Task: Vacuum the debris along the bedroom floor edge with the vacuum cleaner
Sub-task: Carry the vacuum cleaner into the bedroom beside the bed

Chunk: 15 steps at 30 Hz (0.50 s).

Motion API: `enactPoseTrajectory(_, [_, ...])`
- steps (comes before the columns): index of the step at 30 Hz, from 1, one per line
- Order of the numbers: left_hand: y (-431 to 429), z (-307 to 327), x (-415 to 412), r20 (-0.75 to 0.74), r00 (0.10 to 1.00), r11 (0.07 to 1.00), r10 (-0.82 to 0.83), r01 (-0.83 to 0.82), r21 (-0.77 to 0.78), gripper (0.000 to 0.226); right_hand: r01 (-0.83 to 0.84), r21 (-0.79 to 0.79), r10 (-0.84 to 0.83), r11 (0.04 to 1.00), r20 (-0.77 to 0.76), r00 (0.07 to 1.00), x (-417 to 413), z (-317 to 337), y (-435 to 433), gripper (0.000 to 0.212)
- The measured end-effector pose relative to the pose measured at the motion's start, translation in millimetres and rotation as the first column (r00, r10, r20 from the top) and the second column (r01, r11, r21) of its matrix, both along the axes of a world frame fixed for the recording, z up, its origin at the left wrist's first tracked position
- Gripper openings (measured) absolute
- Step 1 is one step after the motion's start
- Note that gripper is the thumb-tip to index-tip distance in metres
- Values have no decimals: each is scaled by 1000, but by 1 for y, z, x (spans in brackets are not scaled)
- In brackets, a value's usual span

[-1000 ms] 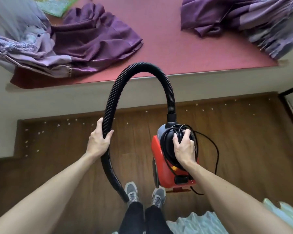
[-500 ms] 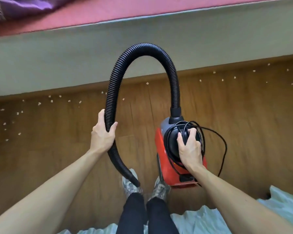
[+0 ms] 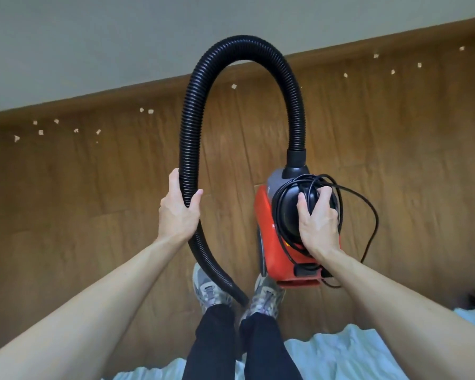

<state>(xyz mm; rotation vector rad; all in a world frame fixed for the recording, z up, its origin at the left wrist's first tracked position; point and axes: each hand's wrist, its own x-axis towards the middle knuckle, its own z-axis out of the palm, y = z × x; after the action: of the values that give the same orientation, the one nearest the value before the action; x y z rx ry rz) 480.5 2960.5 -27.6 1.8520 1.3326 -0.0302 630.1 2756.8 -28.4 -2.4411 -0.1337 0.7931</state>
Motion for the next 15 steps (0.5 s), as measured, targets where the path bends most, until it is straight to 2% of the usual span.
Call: enactPoseTrajectory(15, [-32, -76, -18, -39, 999, 998, -32, 30, -53, 53, 7, -55, -8, 998, -21, 1000, -7, -60, -17, 28])
